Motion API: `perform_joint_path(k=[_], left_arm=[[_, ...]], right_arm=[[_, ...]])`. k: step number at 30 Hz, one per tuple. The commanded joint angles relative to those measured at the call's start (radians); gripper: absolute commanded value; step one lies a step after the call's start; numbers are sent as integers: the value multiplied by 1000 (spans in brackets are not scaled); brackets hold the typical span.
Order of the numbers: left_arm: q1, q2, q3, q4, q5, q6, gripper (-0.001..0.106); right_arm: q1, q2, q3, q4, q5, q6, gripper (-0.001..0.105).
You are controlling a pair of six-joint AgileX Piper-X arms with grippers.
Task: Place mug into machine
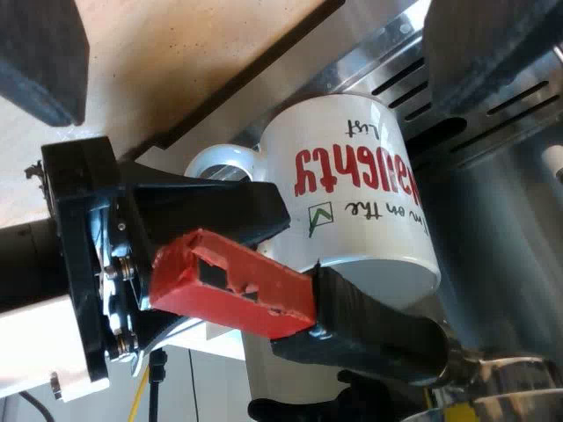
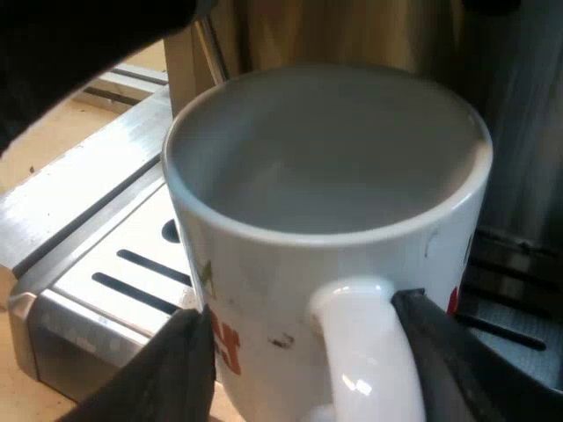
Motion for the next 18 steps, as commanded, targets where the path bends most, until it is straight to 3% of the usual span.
perform_joint_path(k=[1, 10, 18], left_arm=[[-5, 1, -2, -24, 6, -13, 78], [-5, 1, -2, -24, 14, -13, 78], [-5, 1, -2, -24, 14, -15, 78]], right_arm=[[-6, 32, -8, -37, 9, 9, 47], [-18, 134, -16, -195, 62, 9, 47], [-41, 225, -143, -197, 62, 9, 47]])
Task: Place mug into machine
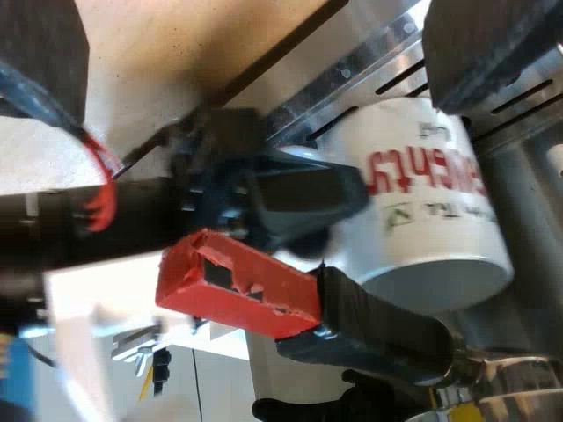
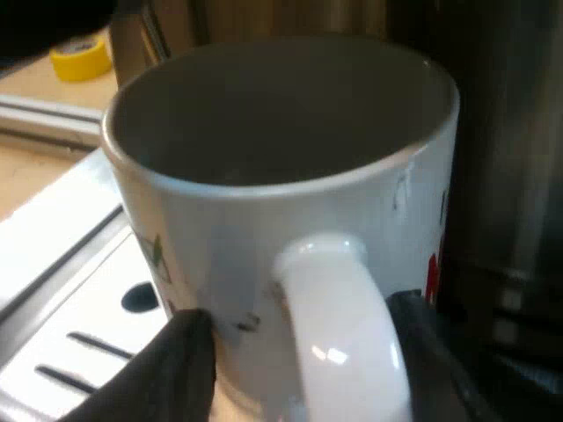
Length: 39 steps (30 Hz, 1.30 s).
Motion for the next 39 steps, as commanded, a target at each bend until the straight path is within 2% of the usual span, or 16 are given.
perform_joint_path(k=[1, 8, 10, 17, 23, 27, 29, 31, 32, 36, 37, 39], left_arm=[[-5, 1, -2, -24, 7, -14, 78], [-5, 1, -2, -24, 7, -17, 78], [-5, 1, -2, -24, 7, -42, 78], [-5, 1, -18, -25, 7, -43, 78], [-5, 1, -113, 10, 7, -43, 78], [-5, 1, -173, 23, 7, -43, 78], [-5, -10, -220, 98, 7, -37, 78], [-5, -28, -265, 203, 7, -28, 78], [-5, -35, -277, 221, 7, -28, 78], [-5, -89, -341, 346, 7, -29, 78], [-5, -109, -358, 376, 7, -29, 78], [-5, -142, -382, 433, 7, -29, 78]], right_arm=[[-11, 16, -35, -16, 10, -3, 47], [7, 16, -41, -6, 72, -3, 47], [29, -6, -26, 8, 96, -3, 47], [110, -148, 72, 157, 147, 6, 47], [131, -317, 161, 249, 228, 13, 47], [145, -438, 184, 322, 228, 13, 47], [162, -509, 184, 344, 228, -5, 46], [189, -577, 184, 346, 231, -63, 38], [196, -587, 182, 346, 234, -71, 35], [241, -654, 170, 346, 289, -147, 4], [251, -664, 164, 346, 297, -154, 0], [260, -667, 150, 346, 300, -154, 0]])
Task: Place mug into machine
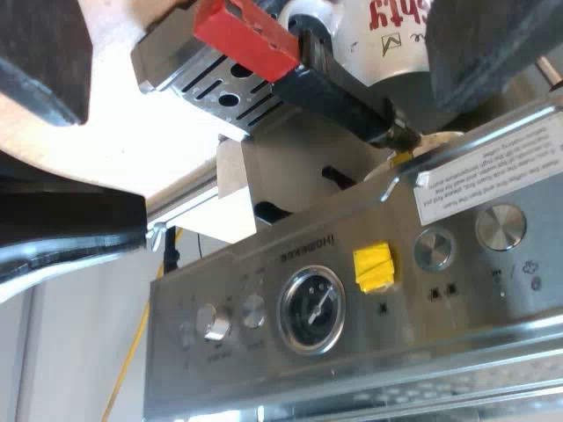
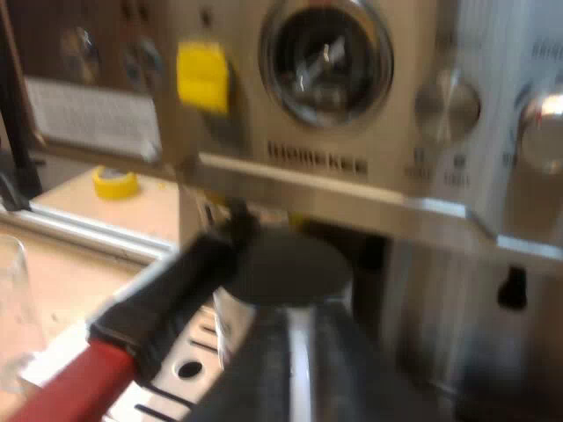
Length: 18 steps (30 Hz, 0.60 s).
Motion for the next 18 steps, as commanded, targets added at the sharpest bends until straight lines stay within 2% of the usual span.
perform_joint_path(k=[1, 4, 6, 10, 18], left_arm=[[-5, -46, -33, 85, 6, -1, 78], [-5, -113, -68, 197, 6, -1, 78], [-5, -138, -81, 232, 6, -1, 78], [-5, -188, -91, 264, 6, -1, 78], [-5, -195, -91, 272, 6, -1, 78]], right_arm=[[11, -3, -25, -4, 17, -20, 0], [11, 16, -66, -4, 27, -20, 0], [9, 33, -94, -4, 44, -20, 0], [9, 100, -174, 13, 58, -20, 0], [9, 245, -299, 40, 68, -4, 0]])
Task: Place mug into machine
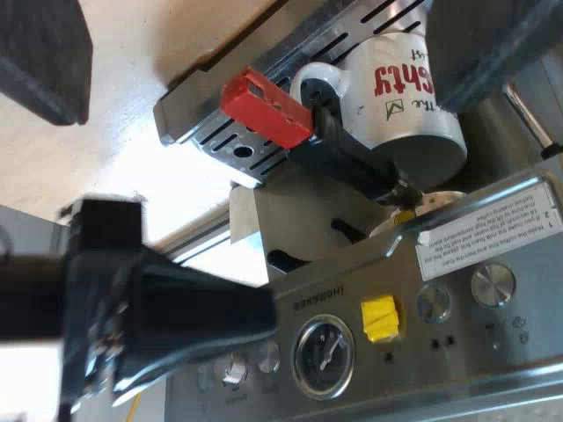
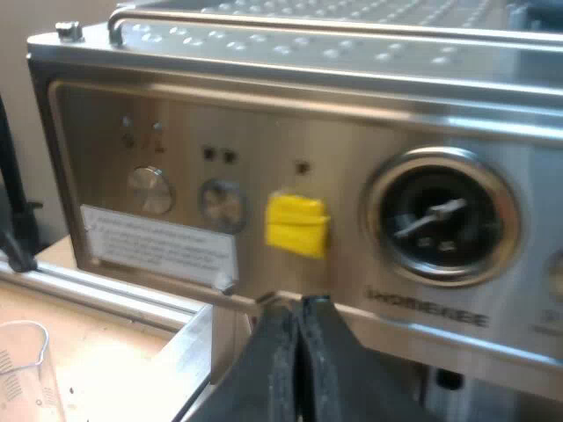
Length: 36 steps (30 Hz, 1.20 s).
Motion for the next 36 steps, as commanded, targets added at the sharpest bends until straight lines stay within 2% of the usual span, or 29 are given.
perform_joint_path(k=[1, 13, 21, 26, 36], left_arm=[[-5, -67, -12, -4, 4, -1, 78], [-5, -67, -12, -4, 4, -1, 78], [-5, -67, -12, -6, 4, -1, 78], [-5, -67, -12, -9, 4, -1, 78], [-5, -67, -12, -73, 4, -1, 78]], right_arm=[[1, 57, -56, -5, 20, 1, 0], [-25, 197, -198, -5, 80, 1, 0], [-65, 203, -206, 10, 93, 3, 0], [-114, 203, -206, 18, 93, 31, 0], [-160, 202, -206, 18, 85, 31, 0]])
